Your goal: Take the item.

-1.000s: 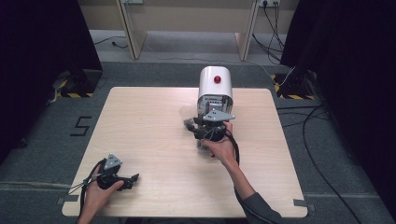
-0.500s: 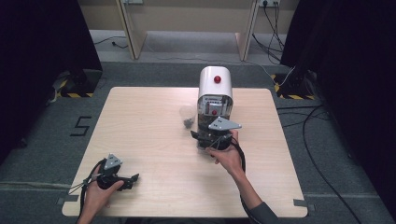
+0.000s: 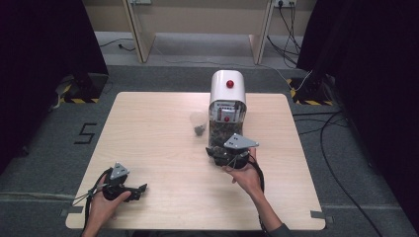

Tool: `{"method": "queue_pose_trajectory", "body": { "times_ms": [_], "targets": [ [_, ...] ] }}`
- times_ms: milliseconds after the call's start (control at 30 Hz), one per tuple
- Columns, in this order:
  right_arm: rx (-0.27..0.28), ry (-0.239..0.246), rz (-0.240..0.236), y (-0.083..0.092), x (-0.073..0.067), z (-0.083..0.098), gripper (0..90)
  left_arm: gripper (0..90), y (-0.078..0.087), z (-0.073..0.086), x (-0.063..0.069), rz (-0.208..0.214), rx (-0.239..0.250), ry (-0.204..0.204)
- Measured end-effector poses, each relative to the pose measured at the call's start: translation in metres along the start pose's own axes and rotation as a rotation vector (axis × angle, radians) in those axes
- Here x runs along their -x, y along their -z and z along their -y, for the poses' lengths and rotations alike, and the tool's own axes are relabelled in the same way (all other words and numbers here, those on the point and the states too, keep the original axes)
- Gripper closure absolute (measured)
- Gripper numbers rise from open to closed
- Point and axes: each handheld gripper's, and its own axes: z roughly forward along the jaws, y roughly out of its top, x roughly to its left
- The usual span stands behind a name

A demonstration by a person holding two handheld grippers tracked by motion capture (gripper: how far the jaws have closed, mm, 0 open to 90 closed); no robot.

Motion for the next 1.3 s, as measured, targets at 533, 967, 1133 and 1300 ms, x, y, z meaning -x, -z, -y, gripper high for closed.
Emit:
{"method": "queue_pose_trajectory", "body": {
  "times_ms": [533, 967, 1133, 1300],
  "targets": [
    [-0.021, -0.005, 0.036, 0.009, -0.001, 0.012, 43.5, 0.0, 0.001, 0.001, 0.0, -0.001, -0.001, 0.004],
    [-0.006, -0.022, 0.081, 0.033, 0.006, 0.015, 41.6, 0.0, 0.001, 0.001, 0.0, -0.001, -0.001, 0.004],
    [-0.002, -0.036, 0.103, 0.044, 0.012, 0.019, 41.4, 0.0, 0.001, 0.001, 0.0, -0.001, -0.001, 0.004],
    [0.006, -0.043, 0.134, 0.058, 0.018, 0.022, 41.2, 0.0, 0.001, 0.0, 0.0, -0.002, -0.002, 0.003]
  ]
}}
